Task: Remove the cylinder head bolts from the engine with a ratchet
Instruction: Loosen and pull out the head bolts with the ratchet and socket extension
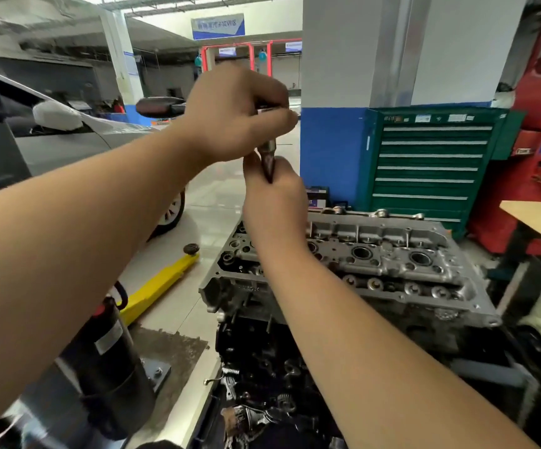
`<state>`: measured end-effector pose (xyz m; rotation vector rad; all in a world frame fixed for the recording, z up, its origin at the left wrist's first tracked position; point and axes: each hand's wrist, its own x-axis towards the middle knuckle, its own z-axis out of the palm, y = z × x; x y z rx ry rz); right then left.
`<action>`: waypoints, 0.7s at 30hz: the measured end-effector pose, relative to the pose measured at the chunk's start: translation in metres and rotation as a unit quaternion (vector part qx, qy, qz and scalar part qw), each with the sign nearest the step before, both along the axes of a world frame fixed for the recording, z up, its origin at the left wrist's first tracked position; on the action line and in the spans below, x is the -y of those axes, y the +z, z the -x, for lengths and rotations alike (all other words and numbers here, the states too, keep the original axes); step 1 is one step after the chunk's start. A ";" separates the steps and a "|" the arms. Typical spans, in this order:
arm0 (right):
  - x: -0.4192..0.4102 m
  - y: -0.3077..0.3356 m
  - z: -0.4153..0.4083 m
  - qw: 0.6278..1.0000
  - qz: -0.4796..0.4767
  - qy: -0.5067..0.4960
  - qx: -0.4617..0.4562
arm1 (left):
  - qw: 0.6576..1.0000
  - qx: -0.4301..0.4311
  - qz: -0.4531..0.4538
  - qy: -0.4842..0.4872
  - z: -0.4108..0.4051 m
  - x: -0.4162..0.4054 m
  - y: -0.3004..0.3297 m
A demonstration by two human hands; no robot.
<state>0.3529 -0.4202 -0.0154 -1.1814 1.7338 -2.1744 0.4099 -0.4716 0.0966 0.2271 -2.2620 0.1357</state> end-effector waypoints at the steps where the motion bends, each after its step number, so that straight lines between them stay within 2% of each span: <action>1: 0.000 -0.001 0.001 1.000 0.003 -0.008 -0.004 | 1.000 -0.005 0.005 0.007 0.001 0.000 -0.001; 3: -0.001 0.002 0.010 1.000 0.008 -0.003 -0.004 | 0.999 -0.016 0.021 0.028 0.008 -0.006 -0.002; 5: -0.004 0.010 0.018 0.998 0.011 0.055 0.027 | 0.997 0.001 0.028 0.078 0.015 -0.014 -0.002; 7: -0.006 0.017 0.030 0.986 -0.026 0.155 0.053 | 0.980 0.007 0.049 0.194 0.020 -0.019 0.000; 8: -0.007 0.020 0.037 0.971 -0.055 0.224 0.055 | 0.965 0.004 0.051 0.257 0.020 -0.022 -0.001; 10: -0.007 0.020 0.051 0.916 -0.104 0.386 0.040 | 0.939 0.003 0.053 0.339 0.022 -0.030 -0.006; 11: -0.007 0.019 0.057 0.884 -0.123 0.450 0.025 | 0.933 0.001 0.066 0.355 0.024 -0.034 -0.008; 13: -0.008 0.015 0.064 0.843 -0.152 0.515 0.019 | 0.929 0.001 0.077 0.362 0.027 -0.043 -0.010; 15: -0.008 0.012 0.068 0.838 -0.152 0.523 0.030 | 0.932 0.002 0.071 0.356 0.032 -0.046 -0.008; 16: -0.008 0.010 0.067 0.850 -0.149 0.505 0.029 | 0.933 0.000 0.073 0.353 0.034 -0.046 -0.007; 18: -0.009 0.009 0.061 0.890 -0.138 0.433 0.037 | 0.938 -0.014 0.080 0.336 0.033 -0.044 -0.008; 21: -0.005 0.006 0.041 0.963 -0.097 0.236 0.085 | 0.956 -0.034 0.106 0.273 0.026 -0.031 -0.006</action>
